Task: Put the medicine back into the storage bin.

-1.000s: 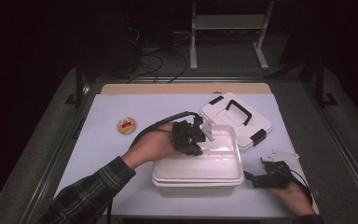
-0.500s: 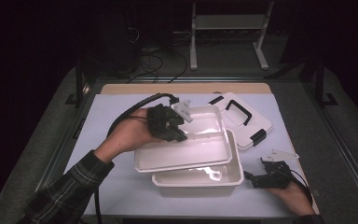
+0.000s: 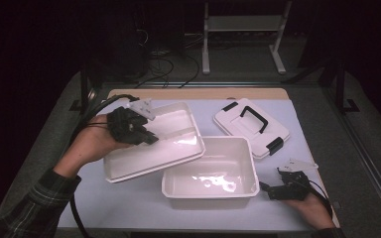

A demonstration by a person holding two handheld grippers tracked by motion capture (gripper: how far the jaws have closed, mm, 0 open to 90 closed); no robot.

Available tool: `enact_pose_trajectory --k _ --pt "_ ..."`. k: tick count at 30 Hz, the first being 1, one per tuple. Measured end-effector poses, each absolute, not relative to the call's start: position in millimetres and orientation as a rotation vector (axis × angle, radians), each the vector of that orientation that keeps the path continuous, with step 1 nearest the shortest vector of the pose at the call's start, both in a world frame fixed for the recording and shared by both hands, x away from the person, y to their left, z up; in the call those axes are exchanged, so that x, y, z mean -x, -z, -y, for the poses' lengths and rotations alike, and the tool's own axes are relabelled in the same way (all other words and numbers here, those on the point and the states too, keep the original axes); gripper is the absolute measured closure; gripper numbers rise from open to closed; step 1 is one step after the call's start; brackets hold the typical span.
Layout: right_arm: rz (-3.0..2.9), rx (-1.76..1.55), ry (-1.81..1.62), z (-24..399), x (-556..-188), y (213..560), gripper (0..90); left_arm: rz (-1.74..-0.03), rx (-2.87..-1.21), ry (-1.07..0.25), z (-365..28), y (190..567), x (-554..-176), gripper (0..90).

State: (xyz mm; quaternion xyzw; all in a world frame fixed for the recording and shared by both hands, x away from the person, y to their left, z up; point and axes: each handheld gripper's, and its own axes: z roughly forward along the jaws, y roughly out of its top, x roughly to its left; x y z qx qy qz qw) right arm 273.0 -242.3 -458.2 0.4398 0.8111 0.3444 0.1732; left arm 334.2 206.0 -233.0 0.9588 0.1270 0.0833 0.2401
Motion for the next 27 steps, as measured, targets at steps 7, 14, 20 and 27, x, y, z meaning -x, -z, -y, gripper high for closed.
enact_pose_trajectory --k 7,14,20,27 --pt "-2.301 -1.246 -0.976 242 -273 458 12.8 -0.46 -2.604 -0.24 -245 239 -331 88.6" --pt "-2.301 -1.245 -0.975 242 -273 458 12.8 -0.555 -2.593 -0.243 -273 249 -327 88.6" --pt "-2.301 -1.245 -0.975 242 -273 458 12.8 -0.647 -2.568 -0.252 -300 264 -321 88.6" --pt "-2.301 -1.245 -0.974 242 -273 458 12.8 -0.705 -2.576 -0.228 -314 292 -317 88.6"
